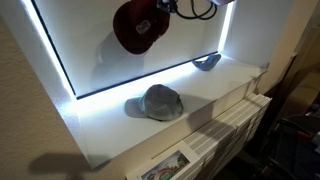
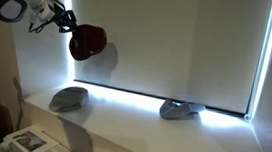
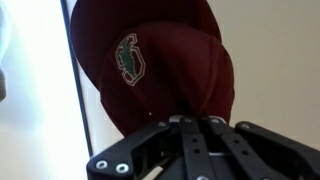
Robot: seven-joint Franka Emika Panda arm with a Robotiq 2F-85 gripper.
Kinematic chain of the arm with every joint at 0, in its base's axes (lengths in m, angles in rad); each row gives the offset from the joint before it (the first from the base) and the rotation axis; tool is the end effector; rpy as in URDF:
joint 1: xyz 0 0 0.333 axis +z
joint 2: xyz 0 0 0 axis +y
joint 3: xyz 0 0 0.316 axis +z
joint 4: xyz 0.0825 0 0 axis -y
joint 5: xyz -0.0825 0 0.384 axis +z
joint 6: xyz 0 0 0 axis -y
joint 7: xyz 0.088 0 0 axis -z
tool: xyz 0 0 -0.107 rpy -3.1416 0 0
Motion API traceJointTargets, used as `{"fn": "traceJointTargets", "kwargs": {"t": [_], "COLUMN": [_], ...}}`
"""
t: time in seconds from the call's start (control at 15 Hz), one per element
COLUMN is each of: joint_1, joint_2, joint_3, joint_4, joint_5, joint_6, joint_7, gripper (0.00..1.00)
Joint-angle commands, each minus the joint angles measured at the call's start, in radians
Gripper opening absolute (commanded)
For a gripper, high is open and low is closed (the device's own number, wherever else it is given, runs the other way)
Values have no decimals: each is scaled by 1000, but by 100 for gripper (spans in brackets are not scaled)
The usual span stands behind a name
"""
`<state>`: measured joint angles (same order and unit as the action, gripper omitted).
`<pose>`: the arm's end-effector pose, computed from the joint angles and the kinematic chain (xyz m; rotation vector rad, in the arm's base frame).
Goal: Move the maroon cap to the left on the gray cup
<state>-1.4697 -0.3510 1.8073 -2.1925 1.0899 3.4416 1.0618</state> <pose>0.5342 0.1334 0.4730 -1.3856 1.6370 -1.0325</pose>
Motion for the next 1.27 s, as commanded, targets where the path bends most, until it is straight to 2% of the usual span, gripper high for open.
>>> {"fn": "traceJointTargets", "kwargs": {"t": [0.0, 0.07, 0.13, 0.27, 0.47, 0.67, 0.73, 0.8, 0.93, 1.07, 1.13, 1.2], "joint_1": [-240, -285, -333, -430, -588, -710, -727, -734, -788, -851, -763, -793], "joint_2": [-125, -158, -170, -168, -187, -185, -191, -224, -208, -205, -212, -212], "joint_3": [207, 245, 291, 398, 553, 649, 656, 631, 625, 616, 564, 565], "joint_4": [8, 9, 10, 4, 15, 35, 35, 35, 28, 33, 33, 33], "joint_5": [-27, -17, -17, -12, 3, 13, 22, 46, 81, 101, 85, 86], "joint_6": [-62, -96, -117, -138, -141, -116, -87, -78, -56, -105, -105, -109], "joint_7": [95, 101, 101, 93, 82, 77, 83, 118, 145, 170, 145, 152], "gripper": [1, 31, 32, 44, 67, 89, 95, 99, 100, 100, 100, 100]}}
